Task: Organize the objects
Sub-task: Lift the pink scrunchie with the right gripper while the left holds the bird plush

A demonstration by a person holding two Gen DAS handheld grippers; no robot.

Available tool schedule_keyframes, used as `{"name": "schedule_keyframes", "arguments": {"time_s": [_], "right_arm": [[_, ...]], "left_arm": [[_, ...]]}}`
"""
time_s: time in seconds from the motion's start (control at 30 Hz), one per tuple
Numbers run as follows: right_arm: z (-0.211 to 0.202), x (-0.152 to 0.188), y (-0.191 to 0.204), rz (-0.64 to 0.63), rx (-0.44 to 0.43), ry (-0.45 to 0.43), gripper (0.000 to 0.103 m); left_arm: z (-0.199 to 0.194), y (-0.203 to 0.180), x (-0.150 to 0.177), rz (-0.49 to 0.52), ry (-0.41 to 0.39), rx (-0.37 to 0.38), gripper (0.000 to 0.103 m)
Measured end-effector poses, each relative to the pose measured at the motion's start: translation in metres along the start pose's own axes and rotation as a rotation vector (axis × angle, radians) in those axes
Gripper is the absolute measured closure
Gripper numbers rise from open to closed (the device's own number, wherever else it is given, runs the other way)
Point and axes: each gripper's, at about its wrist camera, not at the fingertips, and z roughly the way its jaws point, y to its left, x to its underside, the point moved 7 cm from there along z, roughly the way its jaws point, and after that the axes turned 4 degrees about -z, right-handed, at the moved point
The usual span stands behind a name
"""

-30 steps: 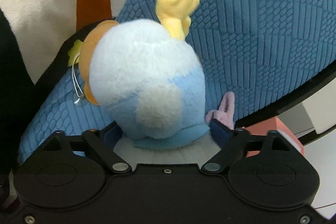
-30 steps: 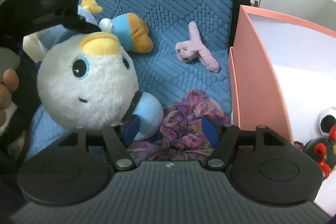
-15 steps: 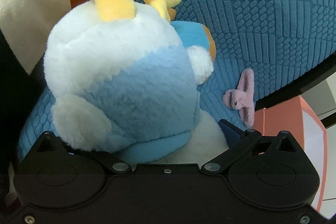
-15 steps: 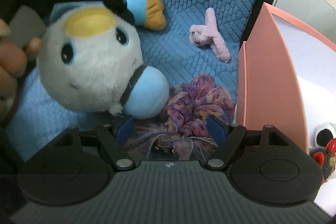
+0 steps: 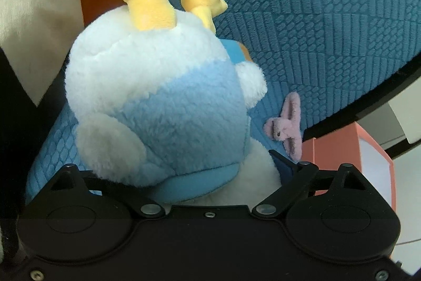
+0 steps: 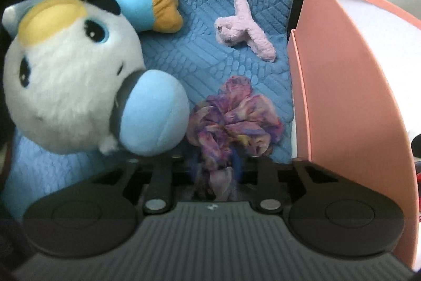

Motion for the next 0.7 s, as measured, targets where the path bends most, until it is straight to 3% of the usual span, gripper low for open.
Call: {"name": "schedule_keyframes", "arguments": {"time_s": [0.07,0.33,0.7], "right_arm": [[-0.006,-0.001,0.002,-0.013,0.018,-0.007,0.093],[-0.039,-0.005,0.004,-0.034,0.018,-0.051,0.093],[-0.094,-0.008,-0.012,0.049,-0.053,-0.089,0.093]], "left_arm": [[-0.006,-0.003,-0.001,0.022,-0.011,0.007,0.011],[-0.026,-0.007,0.0,0.105,-0.046,-0.009,0.01],[-0.029,-0.02,0.022,0.206,-0.027,-0.012,0.011]]}}
